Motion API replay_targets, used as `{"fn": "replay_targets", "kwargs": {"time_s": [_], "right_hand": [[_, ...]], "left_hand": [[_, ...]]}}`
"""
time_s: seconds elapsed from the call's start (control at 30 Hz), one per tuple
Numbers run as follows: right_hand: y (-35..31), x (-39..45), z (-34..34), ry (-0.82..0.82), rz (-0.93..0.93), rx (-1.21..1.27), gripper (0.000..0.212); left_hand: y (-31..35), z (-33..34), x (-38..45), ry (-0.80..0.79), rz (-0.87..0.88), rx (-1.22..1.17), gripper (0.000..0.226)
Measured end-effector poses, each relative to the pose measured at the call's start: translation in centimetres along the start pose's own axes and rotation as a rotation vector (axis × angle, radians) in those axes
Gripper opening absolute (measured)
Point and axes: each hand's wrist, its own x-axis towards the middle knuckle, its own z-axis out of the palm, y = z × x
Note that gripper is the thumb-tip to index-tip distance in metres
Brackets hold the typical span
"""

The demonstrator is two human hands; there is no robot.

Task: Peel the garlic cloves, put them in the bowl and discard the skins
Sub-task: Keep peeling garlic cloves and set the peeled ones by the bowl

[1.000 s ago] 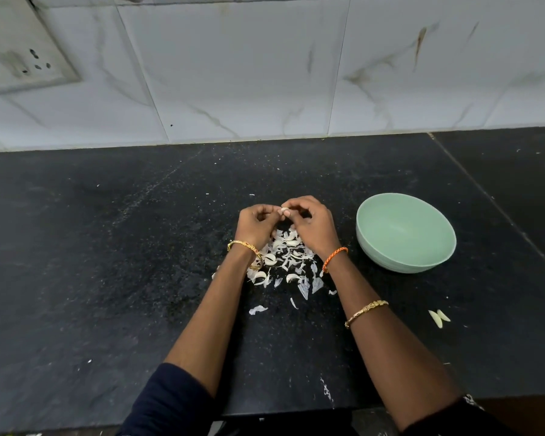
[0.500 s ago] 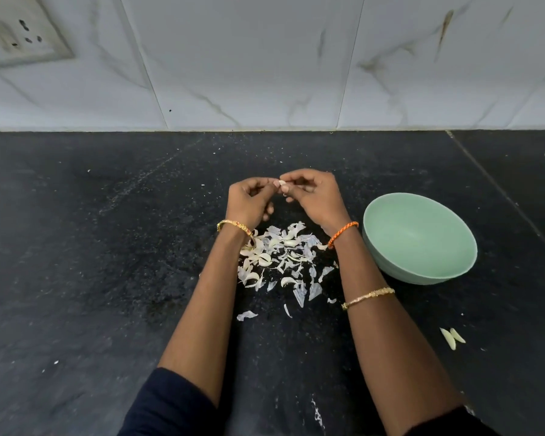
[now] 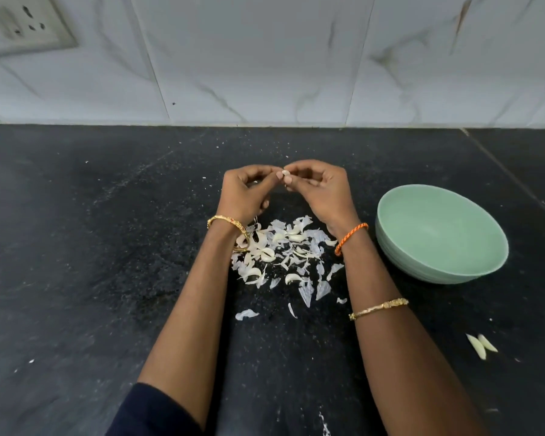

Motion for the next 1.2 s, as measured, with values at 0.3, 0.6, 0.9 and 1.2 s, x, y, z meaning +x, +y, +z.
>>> {"fn": "replay_targets", "kwargs": {"time_s": [0.3,0.6,0.9,1.2], "right_hand": [[0.4,0.2,-0.1,0.053,0.005,-0.097,0.014],[-0.2,-0.7,0.3,0.142,-0.066,-0.112,0.011],[-0.5,-0.9,0.5,0.123,-0.069,0.01,0.015],[-0.7,-1.1,0.6,0.003,0.008,0.115,0.02]], "left_hand": [[-0.6,1.5,0.4,0.081,0.092,0.144,0.003],[0.3,2.3,-0.3,0.093,0.107,0.084,0.025],[-0.1,1.9,-0.1,0.09,0.097,0.013,0.016],[0.7,2.1,-0.3,0.098,-0.197,-0.187,0.029]]}}
